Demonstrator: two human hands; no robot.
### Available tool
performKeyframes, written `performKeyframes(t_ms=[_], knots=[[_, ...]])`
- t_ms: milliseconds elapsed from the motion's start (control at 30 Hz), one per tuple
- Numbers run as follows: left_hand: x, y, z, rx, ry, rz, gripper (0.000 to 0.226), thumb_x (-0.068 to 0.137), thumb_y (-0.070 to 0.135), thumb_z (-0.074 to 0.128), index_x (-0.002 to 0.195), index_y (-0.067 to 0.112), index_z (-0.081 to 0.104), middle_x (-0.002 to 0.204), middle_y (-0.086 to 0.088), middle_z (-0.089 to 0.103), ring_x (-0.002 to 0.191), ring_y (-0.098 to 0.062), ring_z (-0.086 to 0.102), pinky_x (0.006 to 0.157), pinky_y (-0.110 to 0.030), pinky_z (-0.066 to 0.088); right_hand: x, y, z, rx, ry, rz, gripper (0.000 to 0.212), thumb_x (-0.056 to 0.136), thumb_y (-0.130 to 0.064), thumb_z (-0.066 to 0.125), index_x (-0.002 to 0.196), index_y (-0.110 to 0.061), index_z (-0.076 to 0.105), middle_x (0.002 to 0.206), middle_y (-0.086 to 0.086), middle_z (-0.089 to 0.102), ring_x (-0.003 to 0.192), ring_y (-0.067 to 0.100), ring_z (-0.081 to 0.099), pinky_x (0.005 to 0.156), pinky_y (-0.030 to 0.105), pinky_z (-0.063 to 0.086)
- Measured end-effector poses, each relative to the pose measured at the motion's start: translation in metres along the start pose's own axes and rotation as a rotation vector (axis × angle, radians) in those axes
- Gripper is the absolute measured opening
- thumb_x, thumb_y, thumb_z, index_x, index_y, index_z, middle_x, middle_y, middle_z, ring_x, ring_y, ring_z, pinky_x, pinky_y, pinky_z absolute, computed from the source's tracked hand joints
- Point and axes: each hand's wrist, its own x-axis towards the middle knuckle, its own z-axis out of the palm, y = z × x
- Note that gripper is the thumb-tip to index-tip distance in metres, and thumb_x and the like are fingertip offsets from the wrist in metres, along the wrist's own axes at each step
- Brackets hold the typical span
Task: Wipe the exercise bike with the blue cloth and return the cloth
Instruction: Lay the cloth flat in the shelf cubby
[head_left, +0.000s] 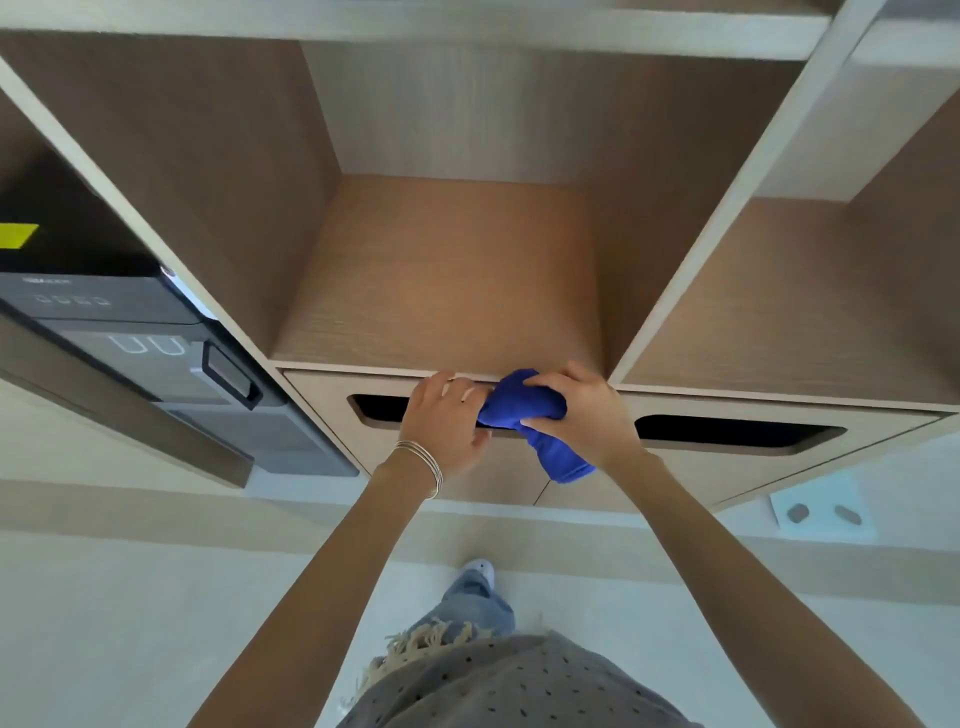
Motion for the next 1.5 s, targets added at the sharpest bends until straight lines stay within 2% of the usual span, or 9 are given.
performKeyframes(t_ms=[167, 367, 600, 700, 800, 867, 1033, 1267, 1500], knots=[[0.040, -0.030, -0.013, -0.028, 0.041, -0.013, 0.042, 0.086, 0.035, 0.051, 0.125, 0.020, 0.047, 0.132, 0.000, 0.049, 0.133, -0.025, 0.030, 0.107, -0.036, 0.025, 0.046, -0.011, -0.007, -0.015, 0.065, 0.016, 0.040, 0.075, -0.038, 0.070, 0.114, -0.034, 0.060, 0.106, -0.006, 0.058, 0.093, 0.018, 0.058, 0.072, 0.032, 0.049], [0.062, -0.050, -0.014, -0.042, 0.032, -0.045, 0.053, 0.088, 0.039, 0.050, 0.137, 0.025, 0.038, 0.137, 0.001, 0.046, 0.135, -0.025, 0.029, 0.110, -0.039, 0.025, 0.090, -0.015, -0.009, 0.005, 0.108, 0.160, 0.038, 0.077, -0.041, 0.067, 0.113, -0.033, 0.059, 0.108, -0.006, 0.057, 0.095, 0.019, 0.058, 0.072, 0.032, 0.048], [0.077, -0.063, -0.013, -0.083, 0.035, -0.055, 0.055, 0.088, 0.037, 0.051, 0.139, 0.025, 0.035, 0.137, 0.000, 0.046, 0.133, -0.025, 0.031, 0.110, -0.038, 0.027, 0.105, -0.011, -0.007, 0.142, -0.082, 0.170, 0.058, 0.083, -0.036, 0.066, 0.135, -0.022, 0.045, 0.134, 0.007, 0.041, 0.118, 0.025, 0.048, 0.099, 0.037, 0.042], [0.083, -0.064, -0.013, -0.099, 0.059, -0.055, 0.053, 0.089, 0.036, 0.051, 0.139, 0.025, 0.036, 0.137, -0.001, 0.045, 0.132, -0.024, 0.032, 0.109, -0.038, 0.028, 0.095, -0.003, -0.017, 0.140, 0.095, 0.085, 0.040, 0.086, -0.024, 0.065, 0.125, -0.018, 0.056, 0.130, 0.009, 0.046, 0.117, 0.026, 0.048, 0.098, 0.038, 0.043], [0.089, -0.062, -0.013, -0.123, 0.077, -0.033, 0.052, 0.089, 0.033, 0.050, 0.138, 0.024, 0.037, 0.138, -0.001, 0.043, 0.132, -0.024, 0.033, 0.108, -0.037, 0.028, 0.086, 0.005, -0.025, 0.154, 0.204, 0.034, 0.019, 0.087, -0.006, 0.059, 0.102, -0.012, 0.069, 0.108, 0.006, 0.062, 0.095, 0.021, 0.062, 0.084, 0.040, 0.052], [0.091, -0.059, -0.013, -0.149, 0.090, -0.004, 0.050, 0.089, 0.031, 0.051, 0.137, 0.023, 0.039, 0.139, 0.002, 0.043, 0.131, -0.024, 0.034, 0.108, -0.036, 0.029, 0.082, 0.008, -0.025, 0.121, 0.126, 0.009, 0.022, 0.086, 0.000, 0.057, 0.100, -0.011, 0.071, 0.103, 0.004, 0.066, 0.088, 0.019, 0.063, 0.081, 0.040, 0.053], [0.094, -0.064, -0.011, -0.209, 0.117, 0.029, 0.051, 0.087, 0.026, 0.052, 0.137, 0.023, 0.040, 0.139, 0.003, 0.044, 0.129, -0.023, 0.036, 0.108, -0.035, 0.031, 0.078, 0.015, -0.019, -0.012, -0.007, 0.039, 0.034, 0.088, 0.000, 0.051, 0.117, -0.013, 0.064, 0.122, 0.001, 0.062, 0.107, 0.020, 0.059, 0.090, 0.032, 0.048], [0.111, -0.059, -0.008, -0.249, 0.055, 0.019, 0.065, 0.088, 0.026, 0.054, 0.145, 0.021, 0.025, 0.134, -0.007, 0.051, 0.127, -0.028, 0.038, 0.108, -0.038, 0.033, 0.088, 0.018, -0.018, 0.050, -0.028, 0.076, 0.034, 0.088, 0.005, 0.052, 0.116, -0.008, 0.064, 0.122, 0.006, 0.062, 0.114, 0.022, 0.056, 0.099, 0.036, 0.045], [0.109, -0.051, -0.008, -0.274, 0.132, 0.080, 0.065, 0.082, 0.019, 0.061, 0.141, 0.029, 0.033, 0.123, -0.001, 0.057, 0.114, -0.026, 0.046, 0.100, -0.038, 0.039, 0.092, 0.013, -0.010, 0.208, 0.055, 0.116, 0.038, 0.083, 0.014, 0.047, 0.108, -0.006, 0.067, 0.115, 0.007, 0.066, 0.110, 0.022, 0.058, 0.101, 0.034, 0.045]])
